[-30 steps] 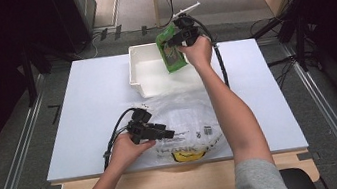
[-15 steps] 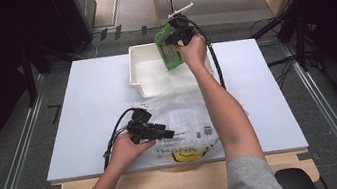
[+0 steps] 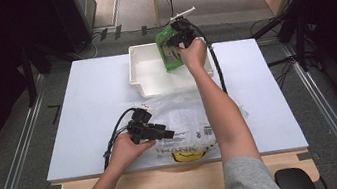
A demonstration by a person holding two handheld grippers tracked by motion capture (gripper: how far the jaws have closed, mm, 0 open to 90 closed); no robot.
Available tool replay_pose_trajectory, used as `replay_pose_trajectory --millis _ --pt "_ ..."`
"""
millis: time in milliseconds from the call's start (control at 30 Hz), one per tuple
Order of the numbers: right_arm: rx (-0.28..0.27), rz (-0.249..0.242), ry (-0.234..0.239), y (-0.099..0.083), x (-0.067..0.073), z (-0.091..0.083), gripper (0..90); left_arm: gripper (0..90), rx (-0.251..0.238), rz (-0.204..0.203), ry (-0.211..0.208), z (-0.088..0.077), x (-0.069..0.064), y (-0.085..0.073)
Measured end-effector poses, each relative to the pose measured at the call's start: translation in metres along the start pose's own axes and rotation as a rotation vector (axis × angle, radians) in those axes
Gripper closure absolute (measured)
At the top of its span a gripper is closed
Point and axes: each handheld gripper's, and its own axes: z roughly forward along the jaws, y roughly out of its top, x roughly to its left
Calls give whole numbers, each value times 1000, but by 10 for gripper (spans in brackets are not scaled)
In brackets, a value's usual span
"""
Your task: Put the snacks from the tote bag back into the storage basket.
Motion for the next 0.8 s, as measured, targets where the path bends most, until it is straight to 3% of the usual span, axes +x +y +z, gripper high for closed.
replay_pose_trajectory --millis 167,567,800 --pt "11 14 8 -4 -3 0 725 423 4 -1 3 1 -1 0" --pt "44 0 -56 -7 -10 8 559 422 2 -3 6 2 -1 0" --pt "64 16 -37 -10 -13 16 481 422 4 0 9 2 -1 0"
